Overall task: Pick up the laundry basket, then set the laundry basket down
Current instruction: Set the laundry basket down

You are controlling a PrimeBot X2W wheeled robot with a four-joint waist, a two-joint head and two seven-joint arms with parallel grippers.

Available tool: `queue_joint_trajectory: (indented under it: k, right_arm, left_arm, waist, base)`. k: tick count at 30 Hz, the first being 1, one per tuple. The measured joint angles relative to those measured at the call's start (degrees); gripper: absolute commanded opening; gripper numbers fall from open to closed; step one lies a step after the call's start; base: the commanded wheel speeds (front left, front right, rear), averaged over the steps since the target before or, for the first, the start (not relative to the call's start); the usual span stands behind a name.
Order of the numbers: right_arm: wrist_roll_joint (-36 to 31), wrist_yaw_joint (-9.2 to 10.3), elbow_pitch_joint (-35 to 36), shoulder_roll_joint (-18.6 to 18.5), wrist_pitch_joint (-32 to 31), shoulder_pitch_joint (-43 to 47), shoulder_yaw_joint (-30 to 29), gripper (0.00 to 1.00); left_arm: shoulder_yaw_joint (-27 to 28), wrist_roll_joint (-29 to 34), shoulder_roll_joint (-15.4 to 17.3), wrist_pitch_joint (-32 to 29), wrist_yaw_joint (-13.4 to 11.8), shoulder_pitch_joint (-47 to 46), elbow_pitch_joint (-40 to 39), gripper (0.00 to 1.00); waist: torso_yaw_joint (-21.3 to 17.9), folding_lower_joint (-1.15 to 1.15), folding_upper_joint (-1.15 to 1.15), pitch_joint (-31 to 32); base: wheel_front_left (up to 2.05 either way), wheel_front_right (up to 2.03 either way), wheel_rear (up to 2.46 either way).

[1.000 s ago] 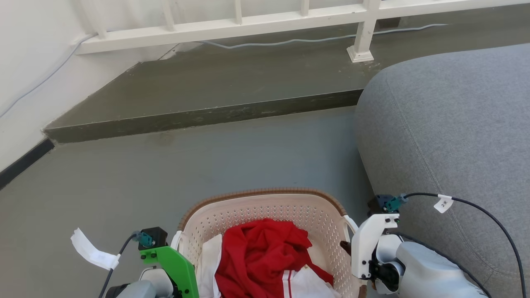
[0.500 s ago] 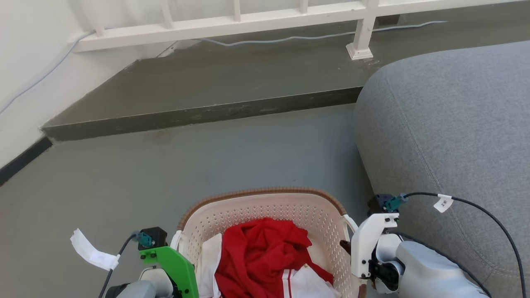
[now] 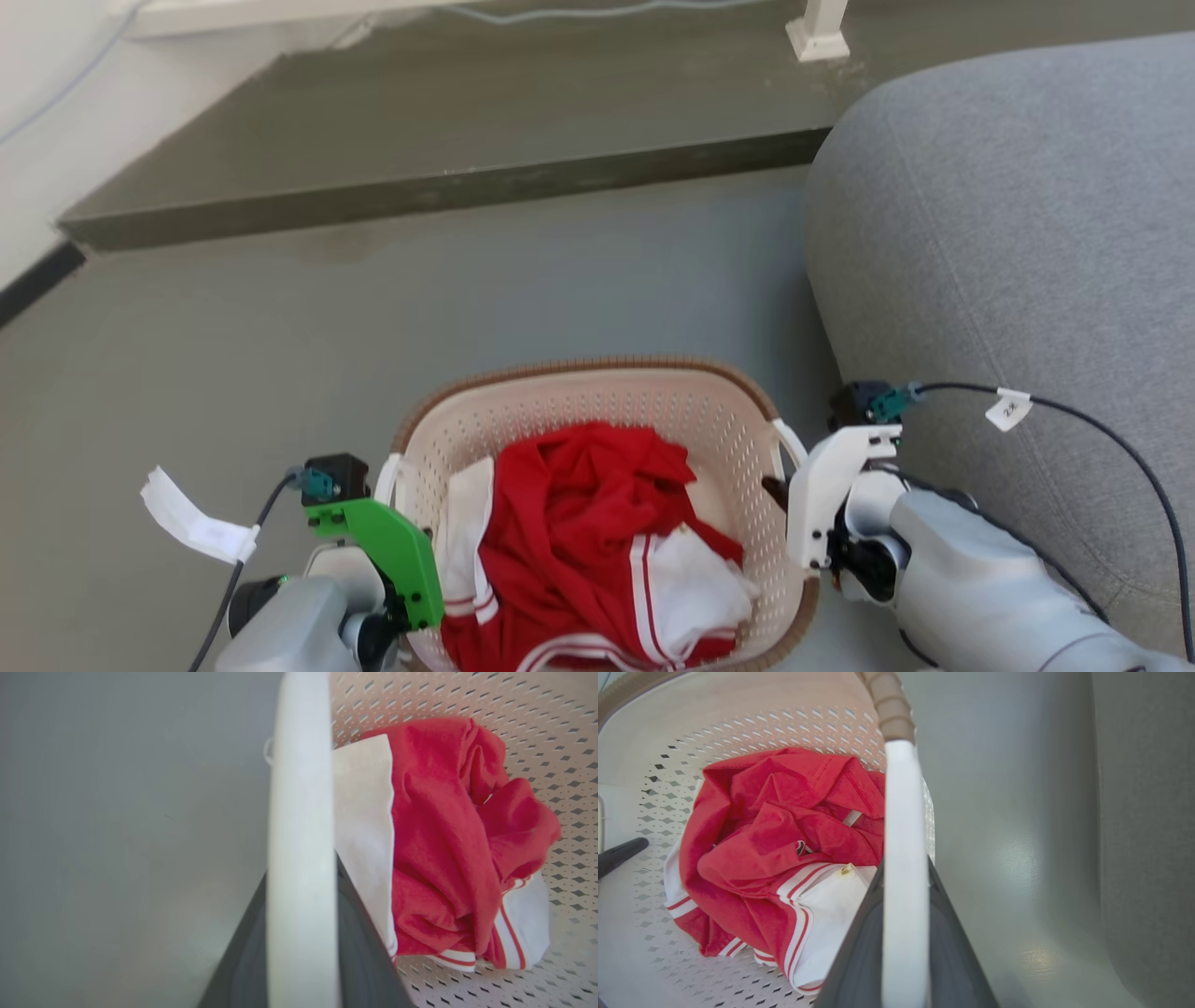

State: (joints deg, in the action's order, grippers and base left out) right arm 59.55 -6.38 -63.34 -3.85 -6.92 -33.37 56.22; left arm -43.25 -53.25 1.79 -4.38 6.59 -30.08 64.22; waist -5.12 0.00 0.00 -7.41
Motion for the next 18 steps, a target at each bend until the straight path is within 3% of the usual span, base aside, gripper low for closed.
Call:
queue_joint_trajectory:
  k: [18]
  right_arm:
    - [-1.2,0.0,0.3,-1.3,5.3,-9.8,-0.5,0.0]
  left_arm:
    - [0.5,1.1,0.1,5.3,-0.6,-9.8,-0.4,0.0]
  waist:
    - [0.4,0.01,-0.01,-12.1]
  base:
    - [0.0,0.0,0.0]
